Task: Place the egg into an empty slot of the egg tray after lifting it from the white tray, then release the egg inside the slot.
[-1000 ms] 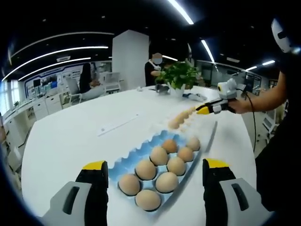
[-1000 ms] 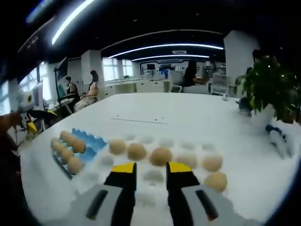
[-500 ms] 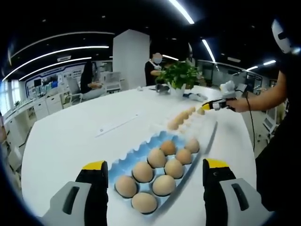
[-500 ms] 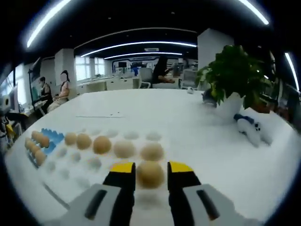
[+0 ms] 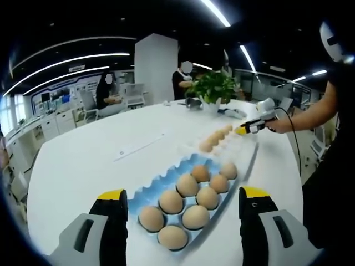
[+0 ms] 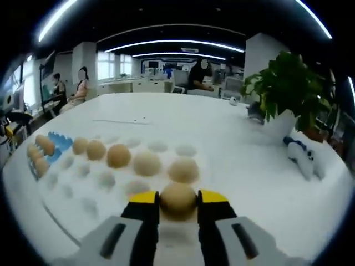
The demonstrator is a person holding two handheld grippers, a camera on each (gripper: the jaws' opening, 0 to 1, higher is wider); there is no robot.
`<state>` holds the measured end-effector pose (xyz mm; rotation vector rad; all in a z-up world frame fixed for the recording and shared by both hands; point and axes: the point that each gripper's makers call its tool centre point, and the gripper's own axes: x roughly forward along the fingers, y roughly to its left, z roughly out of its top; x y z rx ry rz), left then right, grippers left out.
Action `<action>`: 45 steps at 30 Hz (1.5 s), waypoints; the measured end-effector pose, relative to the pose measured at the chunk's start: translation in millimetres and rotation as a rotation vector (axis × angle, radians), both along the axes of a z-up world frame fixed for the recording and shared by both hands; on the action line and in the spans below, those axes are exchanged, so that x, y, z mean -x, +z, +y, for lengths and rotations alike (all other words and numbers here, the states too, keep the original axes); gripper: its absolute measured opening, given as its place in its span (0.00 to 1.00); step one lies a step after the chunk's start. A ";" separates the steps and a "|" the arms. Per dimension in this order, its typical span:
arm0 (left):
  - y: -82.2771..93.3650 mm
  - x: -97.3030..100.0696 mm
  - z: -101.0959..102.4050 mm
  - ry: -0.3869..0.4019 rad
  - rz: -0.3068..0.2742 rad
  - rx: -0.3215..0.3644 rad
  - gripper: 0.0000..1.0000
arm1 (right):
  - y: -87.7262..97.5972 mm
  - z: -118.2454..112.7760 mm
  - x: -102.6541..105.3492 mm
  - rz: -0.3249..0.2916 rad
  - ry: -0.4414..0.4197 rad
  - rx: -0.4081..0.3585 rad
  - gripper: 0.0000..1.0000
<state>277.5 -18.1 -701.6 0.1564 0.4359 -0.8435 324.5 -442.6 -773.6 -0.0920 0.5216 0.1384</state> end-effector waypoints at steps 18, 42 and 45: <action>-2.9 2.8 2.8 0.000 0.007 0.002 0.82 | 54.2 46.7 3.6 -0.122 0.095 -0.059 0.25; -5.2 2.5 10.1 0.000 0.008 0.007 0.82 | 47.1 142.0 -4.5 -0.092 0.295 -0.141 0.25; -5.9 2.8 12.7 0.003 0.010 0.006 0.82 | 45.2 155.0 -4.5 -0.087 0.322 -0.147 0.25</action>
